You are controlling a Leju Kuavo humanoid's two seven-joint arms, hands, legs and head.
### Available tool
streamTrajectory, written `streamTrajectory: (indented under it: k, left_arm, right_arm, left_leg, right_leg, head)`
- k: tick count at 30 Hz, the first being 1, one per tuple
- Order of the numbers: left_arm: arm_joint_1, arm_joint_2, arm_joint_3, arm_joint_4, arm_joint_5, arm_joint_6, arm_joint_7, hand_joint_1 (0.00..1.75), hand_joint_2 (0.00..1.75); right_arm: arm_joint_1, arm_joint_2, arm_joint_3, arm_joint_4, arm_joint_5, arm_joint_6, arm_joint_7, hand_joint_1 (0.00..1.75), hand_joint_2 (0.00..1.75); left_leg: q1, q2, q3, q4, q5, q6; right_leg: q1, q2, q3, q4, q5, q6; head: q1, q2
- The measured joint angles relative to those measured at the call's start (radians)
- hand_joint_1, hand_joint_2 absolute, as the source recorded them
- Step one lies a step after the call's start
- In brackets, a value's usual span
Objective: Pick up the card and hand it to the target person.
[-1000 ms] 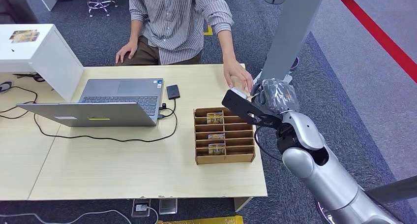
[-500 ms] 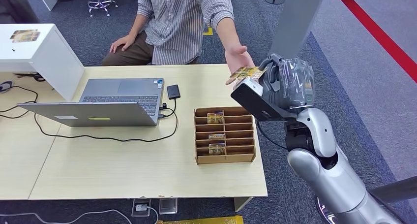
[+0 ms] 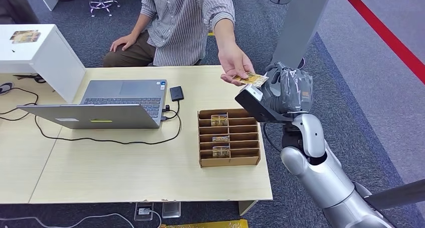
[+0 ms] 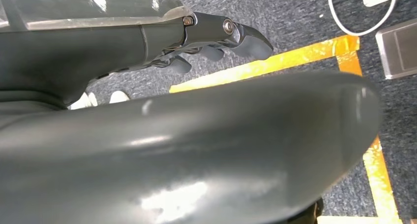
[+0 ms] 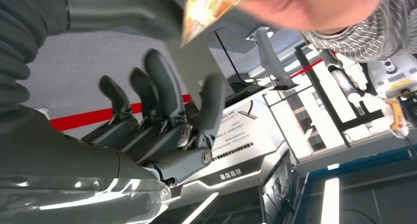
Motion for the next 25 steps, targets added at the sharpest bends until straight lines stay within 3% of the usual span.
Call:
streamTrajectory:
  k: [4, 13, 21, 25]
  left_arm:
    - [0.0, 0.0, 0.0, 0.0, 0.008, 0.006, -0.006, 0.0, 0.0]
    - [0.001, 0.0, 0.001, 0.0, 0.033, 0.018, 0.005, 0.0, 0.0]
    - [0.003, 0.002, 0.002, 0.0, 0.053, 0.026, 0.017, 0.0, 0.0]
    - [0.003, 0.003, 0.002, 0.0, 0.052, 0.031, 0.017, 0.0, 0.0]
  right_arm:
    - [0.009, 0.005, -0.001, 0.022, -0.068, -0.04, -0.023, 0.0, 1.75]
    - [0.097, 0.011, -0.024, -0.017, -0.688, -0.058, -0.282, 0.0, 1.75]
    - [0.262, -0.015, -0.051, -0.12, -1.122, 0.092, -0.416, 0.0, 1.75]
    - [0.334, -0.024, -0.061, -0.156, -1.237, 0.141, -0.46, 0.0, 1.75]
  left_leg:
    - [0.0, 0.0, 0.0, 0.0, 0.0, 0.0]
    - [0.0, 0.0, 0.0, 0.0, 0.0, 0.0]
    - [0.0, 0.0, 0.0, 0.0, 0.0, 0.0]
    - [0.0, 0.0, 0.0, 0.0, 0.0, 0.0]
  right_leg:
    - [0.0, 0.0, 0.0, 0.0, 0.0, 0.0]
    - [0.0, 0.0, 0.0, 0.0, 0.0, 0.0]
    - [0.0, 0.0, 0.0, 0.0, 0.0, 0.0]
    - [0.0, 0.0, 0.0, 0.0, 0.0, 0.0]
  head:
    - [0.0, 0.0]
    - [0.0, 0.0]
    - [0.0, 0.0]
    - [0.0, 0.0]
